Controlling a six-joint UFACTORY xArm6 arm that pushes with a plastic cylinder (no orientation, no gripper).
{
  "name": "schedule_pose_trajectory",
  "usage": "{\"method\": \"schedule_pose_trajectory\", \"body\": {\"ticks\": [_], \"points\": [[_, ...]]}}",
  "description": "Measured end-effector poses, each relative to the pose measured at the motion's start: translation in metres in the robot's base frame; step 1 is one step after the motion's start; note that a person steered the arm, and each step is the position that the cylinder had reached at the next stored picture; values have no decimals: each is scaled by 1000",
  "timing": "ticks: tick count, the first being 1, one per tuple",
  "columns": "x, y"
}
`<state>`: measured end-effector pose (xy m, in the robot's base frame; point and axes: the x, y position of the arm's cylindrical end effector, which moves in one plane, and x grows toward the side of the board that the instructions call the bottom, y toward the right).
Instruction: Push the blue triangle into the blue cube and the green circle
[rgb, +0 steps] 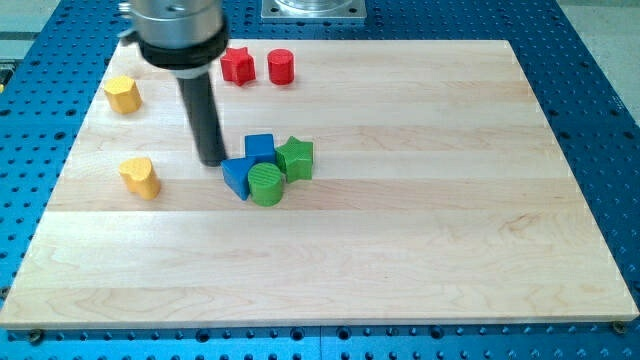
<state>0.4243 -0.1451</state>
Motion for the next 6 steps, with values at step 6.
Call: {"method": "schedule_pose_trajectory", "body": {"ticks": [6], "points": [[92, -35]]}}
